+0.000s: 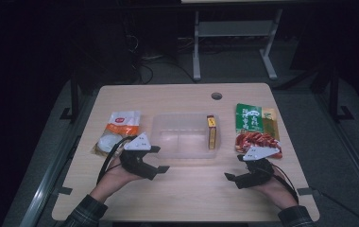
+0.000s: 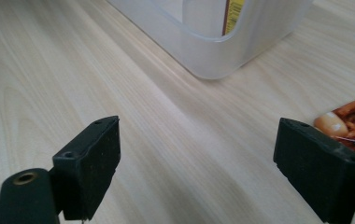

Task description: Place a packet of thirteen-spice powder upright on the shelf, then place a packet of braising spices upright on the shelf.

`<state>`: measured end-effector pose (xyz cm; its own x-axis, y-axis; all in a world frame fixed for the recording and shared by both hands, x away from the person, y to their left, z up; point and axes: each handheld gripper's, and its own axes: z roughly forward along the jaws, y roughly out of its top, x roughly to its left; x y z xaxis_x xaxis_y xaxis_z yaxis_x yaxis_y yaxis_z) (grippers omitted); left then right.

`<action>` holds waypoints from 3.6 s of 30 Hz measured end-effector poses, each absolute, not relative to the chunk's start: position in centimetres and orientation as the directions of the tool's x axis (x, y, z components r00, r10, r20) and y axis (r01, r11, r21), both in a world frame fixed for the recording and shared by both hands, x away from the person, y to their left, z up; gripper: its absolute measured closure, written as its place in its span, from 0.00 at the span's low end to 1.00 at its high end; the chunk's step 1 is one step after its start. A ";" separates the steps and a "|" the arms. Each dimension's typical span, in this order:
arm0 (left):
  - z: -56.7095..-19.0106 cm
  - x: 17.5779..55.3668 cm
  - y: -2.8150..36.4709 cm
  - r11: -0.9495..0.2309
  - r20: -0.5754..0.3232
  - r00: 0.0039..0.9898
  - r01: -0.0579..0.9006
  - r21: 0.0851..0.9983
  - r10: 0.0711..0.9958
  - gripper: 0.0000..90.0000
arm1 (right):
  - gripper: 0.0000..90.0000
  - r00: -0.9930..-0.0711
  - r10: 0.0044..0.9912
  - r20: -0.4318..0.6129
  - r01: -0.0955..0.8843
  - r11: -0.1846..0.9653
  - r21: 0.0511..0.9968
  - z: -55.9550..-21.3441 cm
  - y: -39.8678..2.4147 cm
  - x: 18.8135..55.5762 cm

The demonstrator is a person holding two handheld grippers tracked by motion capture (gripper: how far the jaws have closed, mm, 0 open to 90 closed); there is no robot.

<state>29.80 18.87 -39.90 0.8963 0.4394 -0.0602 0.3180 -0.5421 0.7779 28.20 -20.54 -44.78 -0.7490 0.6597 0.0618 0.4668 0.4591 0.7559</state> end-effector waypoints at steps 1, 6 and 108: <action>-40.2 29.4 19.1 -0.540 -0.061 0.893 0.322 0.778 0.446 0.23 | 0.17 -0.744 0.666 0.060 0.469 0.456 0.756 -44.7 -20.6 28.2; -41.8 27.9 20.4 -0.540 -0.048 0.883 0.327 0.776 0.467 0.21 | 0.25 -0.717 0.695 0.055 0.477 0.433 0.765 -44.3 -21.2 29.0; -45.7 25.6 22.6 -0.598 -0.159 0.851 0.472 0.648 0.500 0.16 | 1.00 -0.175 0.984 -0.008 0.726 0.135 0.674 -47.1 -30.7 49.8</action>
